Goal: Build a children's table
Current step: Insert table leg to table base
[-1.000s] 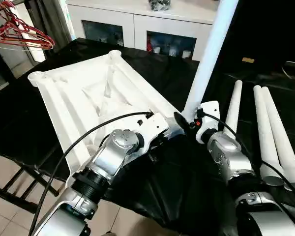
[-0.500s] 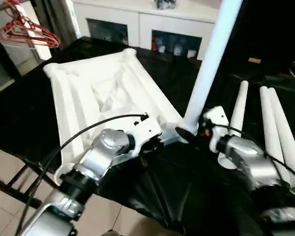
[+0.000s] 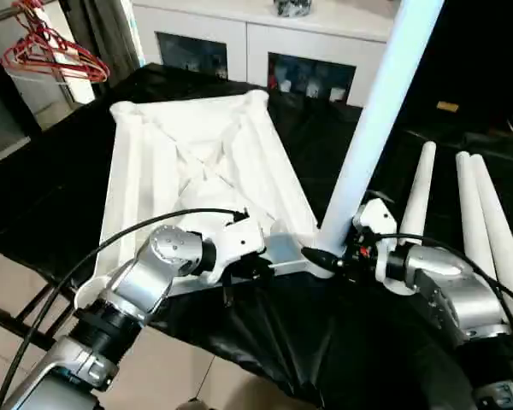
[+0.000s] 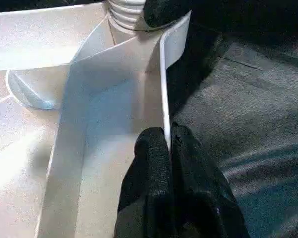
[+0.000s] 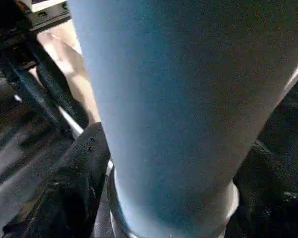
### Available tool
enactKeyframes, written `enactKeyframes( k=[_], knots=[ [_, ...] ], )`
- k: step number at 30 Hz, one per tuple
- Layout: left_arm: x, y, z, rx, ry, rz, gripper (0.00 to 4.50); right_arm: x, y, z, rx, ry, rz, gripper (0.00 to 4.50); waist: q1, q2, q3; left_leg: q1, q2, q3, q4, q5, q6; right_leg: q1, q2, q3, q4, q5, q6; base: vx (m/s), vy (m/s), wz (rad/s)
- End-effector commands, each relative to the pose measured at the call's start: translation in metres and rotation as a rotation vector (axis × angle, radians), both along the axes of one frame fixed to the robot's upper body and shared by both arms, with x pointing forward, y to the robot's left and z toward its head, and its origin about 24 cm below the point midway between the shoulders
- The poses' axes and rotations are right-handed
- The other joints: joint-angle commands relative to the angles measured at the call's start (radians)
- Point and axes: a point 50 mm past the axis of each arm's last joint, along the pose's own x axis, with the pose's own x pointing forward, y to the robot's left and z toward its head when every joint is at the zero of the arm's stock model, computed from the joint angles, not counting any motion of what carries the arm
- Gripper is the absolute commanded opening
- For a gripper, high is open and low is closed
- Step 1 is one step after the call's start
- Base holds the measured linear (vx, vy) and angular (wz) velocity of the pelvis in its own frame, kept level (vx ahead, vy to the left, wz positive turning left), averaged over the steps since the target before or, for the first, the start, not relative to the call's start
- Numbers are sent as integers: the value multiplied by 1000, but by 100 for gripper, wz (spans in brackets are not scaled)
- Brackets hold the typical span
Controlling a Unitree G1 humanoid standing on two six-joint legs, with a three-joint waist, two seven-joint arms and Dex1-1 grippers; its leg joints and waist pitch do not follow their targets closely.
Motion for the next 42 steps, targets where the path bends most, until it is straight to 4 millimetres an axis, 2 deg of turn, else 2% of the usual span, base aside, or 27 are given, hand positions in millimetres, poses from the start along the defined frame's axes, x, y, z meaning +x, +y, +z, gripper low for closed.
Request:
enactKeyframes(
  k=[1,5,13,17,19,20,21,22,23,25,26,27,31,32,33,35,38,40,42],
  knots=[
    [-5,-9,5,-20,-22,-71,0,-4,7,-1,-2,12,47,303,1,-5,-66,2,52,-14,-68,-63,71,63,-83,46,-54,-22,-254,0,0,0],
    [-5,-8,5,-17,-19,-74,0,-5,7,-1,-9,18,52,278,1,-5,-68,3,51,-13,-66,-56,74,62,-82,45,-53,-8,-261,0,0,0],
    [-4,-6,3,-16,-17,-55,0,-6,11,-7,-22,33,57,272,3,-6,-70,2,50,-13,-62,-34,82,64,-82,45,-47,20,-267,0,0,0],
    [0,-7,4,-38,-12,3,0,-4,12,-12,-11,34,0,272,1,-6,-68,2,50,-13,-63,-53,74,64,-82,45,-51,-15,-265,0,0,0],
    [8,-12,5,-65,-15,98,0,4,12,-20,-15,30,-123,272,-3,-6,-64,4,49,-11,-65,-85,54,59,-83,45,-59,-72,-262,0,0,0],
    [11,-14,5,-72,-16,130,0,6,13,-23,-20,31,-165,272,-3,-6,-64,4,49,-11,-65,-85,54,59,-83,45,-59,-72,-262,0,0,0],
    [12,-15,5,-77,-18,145,0,8,13,-24,-17,34,-190,272,-4,-12,-63,4,47,-12,-69,-112,34,62,-84,45,-66,-134,-245,0,0,0],
    [17,-20,5,-89,-22,192,0,12,15,-29,-9,46,-268,272,-7,-9,-63,5,47,-12,-70,-119,30,59,-85,46,-65,-148,-244,0,0,0],
    [24,-30,5,-107,-31,272,0,21,22,-37,14,77,-402,272,-10,-9,-59,7,44,-13,-72,-144,16,59,-83,46,-74,-213,-225,0,0,0],
    [28,-40,5,-116,-38,331,0,26,31,-43,25,105,-501,272,-11,-9,-61,13,43,-14,-73,-157,-1,55,-84,46,-80,-263,-206,0,0,0],
    [29,-42,5,-117,-39,338,0,27,32,-43,26,109,-513,272,-13,-10,-60,11,41,-14,-74,-157,-2,56,-83,46,-82,-269,-201,0,0,0],
    [32,-53,5,-122,-49,379,0,33,42,-48,27,135,-604,272,-12,-10,-60,9,41,-13,-74,-151,-2,54,-83,47,-83,-272,-193,0,0,0],
    [32,-65,7,-125,-68,396,0,38,53,-50,26,143,-661,272,-9,-10,-62,7,41,-14,-75,-159,5,53,-83,45,-86,-288,-174,0,0,0],
    [31,-69,8,-128,-75,386,0,40,58,-48,40,134,-664,307,-9,-9,-63,6,42,-15,-75,-157,8,52,-84,45,-85,-278,-174,0,0,0],
    [30,-70,8,-129,-79,373,0,41,58,-47,43,128,-662,307,-9,-9,-62,5,42,-15,-77,-158,8,53,-82,44,-84,-273,-172,0,0,0],
    [29,-71,8,-129,-86,356,0,42,59,-46,51,124,-665,344,-10,-9,-62,3,43,-16,-78,-160,12,54,-81,44,-82,-255,-174,0,0,0],
    [28,-70,8,-129,-97,331,0,44,60,-44,62,119,-658,361,-10,-8,-64,6,43,-14,-76,-162,16,52,-83,45,-83,-242,-183,0,0,0],
    [25,-67,7,-128,-101,291,0,48,59,-38,46,75,-630,385,-10,-12,-63,2,44,-15,-78,-156,20,54,-83,44,-79,-225,-192,0,0,0],
    [24,-66,7,-126,-98,280,0,49,57,-36,37,57,-619,397,-9,-12,-65,1,43,-15,-77,-147,22,56,-84,44,-77,-216,-190,0,0,0]
  ],
)
